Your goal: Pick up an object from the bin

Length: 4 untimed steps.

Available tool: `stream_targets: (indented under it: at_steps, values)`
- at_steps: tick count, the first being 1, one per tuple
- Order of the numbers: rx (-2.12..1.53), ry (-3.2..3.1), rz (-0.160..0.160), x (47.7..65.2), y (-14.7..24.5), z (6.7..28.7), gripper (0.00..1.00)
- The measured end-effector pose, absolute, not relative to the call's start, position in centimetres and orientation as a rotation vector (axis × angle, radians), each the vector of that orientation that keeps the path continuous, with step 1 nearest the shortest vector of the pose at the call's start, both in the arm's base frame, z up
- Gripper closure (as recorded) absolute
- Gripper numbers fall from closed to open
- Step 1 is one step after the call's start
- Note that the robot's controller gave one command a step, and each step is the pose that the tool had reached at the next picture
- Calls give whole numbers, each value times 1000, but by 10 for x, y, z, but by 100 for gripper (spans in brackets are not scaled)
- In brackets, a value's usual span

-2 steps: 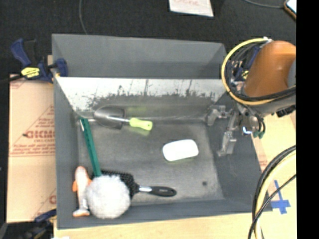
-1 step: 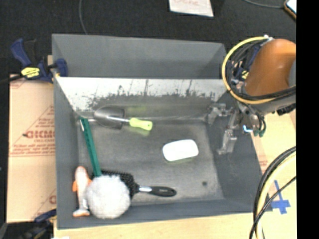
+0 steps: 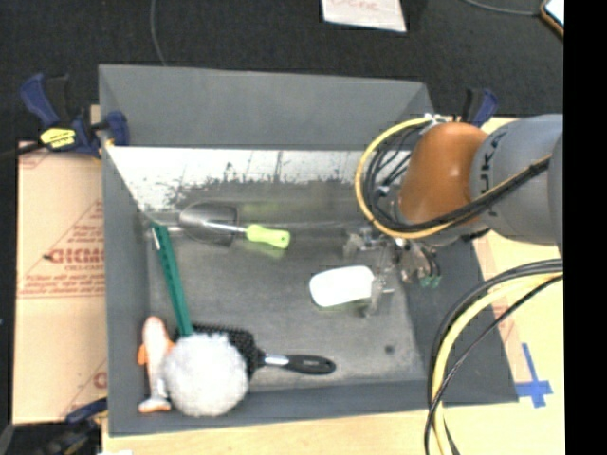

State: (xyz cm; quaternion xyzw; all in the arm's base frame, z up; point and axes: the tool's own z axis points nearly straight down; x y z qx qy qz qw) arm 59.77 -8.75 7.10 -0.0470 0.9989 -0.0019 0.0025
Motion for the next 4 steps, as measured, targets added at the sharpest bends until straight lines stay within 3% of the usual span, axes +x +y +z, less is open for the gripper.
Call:
stream_targets:
  at_steps: [1, 2, 3, 4]
  values:
    - [-13, 3119, -13, 594, -63, 129, 0]
    - [-156, 3133, -8, 585, -58, 100, 0]
    - [-24, 3121, -12, 580, -44, 70, 0]
    - [-139, 3124, -12, 576, -53, 71, 100]
